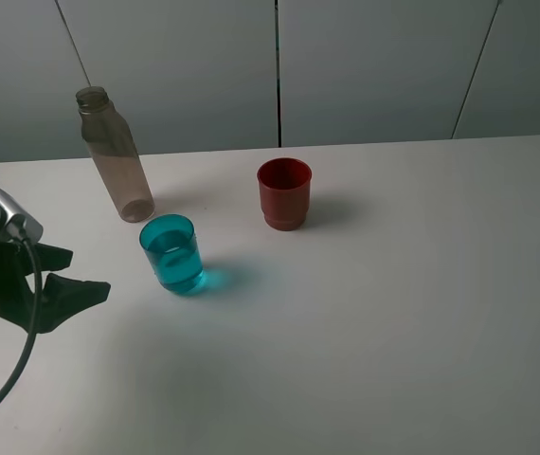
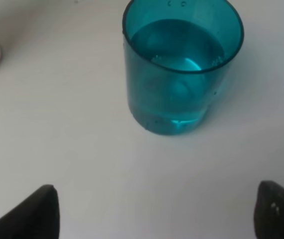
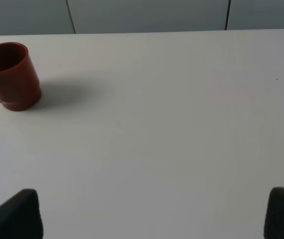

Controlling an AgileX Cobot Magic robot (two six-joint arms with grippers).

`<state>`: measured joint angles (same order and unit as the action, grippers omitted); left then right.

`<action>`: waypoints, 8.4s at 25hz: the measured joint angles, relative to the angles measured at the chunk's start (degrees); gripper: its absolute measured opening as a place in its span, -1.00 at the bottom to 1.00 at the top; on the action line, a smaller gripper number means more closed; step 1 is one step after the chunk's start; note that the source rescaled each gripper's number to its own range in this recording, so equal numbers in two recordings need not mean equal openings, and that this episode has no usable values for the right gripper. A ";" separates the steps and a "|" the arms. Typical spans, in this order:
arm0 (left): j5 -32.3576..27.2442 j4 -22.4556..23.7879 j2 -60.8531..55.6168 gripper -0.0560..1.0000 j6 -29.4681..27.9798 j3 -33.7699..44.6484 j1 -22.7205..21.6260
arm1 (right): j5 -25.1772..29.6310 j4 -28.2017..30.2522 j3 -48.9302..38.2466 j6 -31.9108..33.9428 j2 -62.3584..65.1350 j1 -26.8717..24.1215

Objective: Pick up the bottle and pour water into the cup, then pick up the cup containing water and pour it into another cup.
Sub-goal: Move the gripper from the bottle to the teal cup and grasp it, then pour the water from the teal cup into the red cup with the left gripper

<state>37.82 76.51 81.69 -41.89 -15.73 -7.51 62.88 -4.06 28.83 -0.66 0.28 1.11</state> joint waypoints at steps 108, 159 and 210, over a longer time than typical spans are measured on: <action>24.38 -8.51 37.36 1.00 37.46 -15.29 0.49 | 0.00 0.00 0.00 0.00 0.00 0.00; 30.15 -11.81 45.31 1.00 39.46 -21.88 7.18 | 0.00 0.00 0.00 0.00 0.00 0.00; 31.29 -15.26 46.97 -0.51 39.03 -22.62 10.05 | 0.00 0.00 0.00 0.00 0.00 0.00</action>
<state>69.12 61.25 128.66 -2.85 -38.34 2.54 62.88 -4.06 28.83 -0.66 0.28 1.11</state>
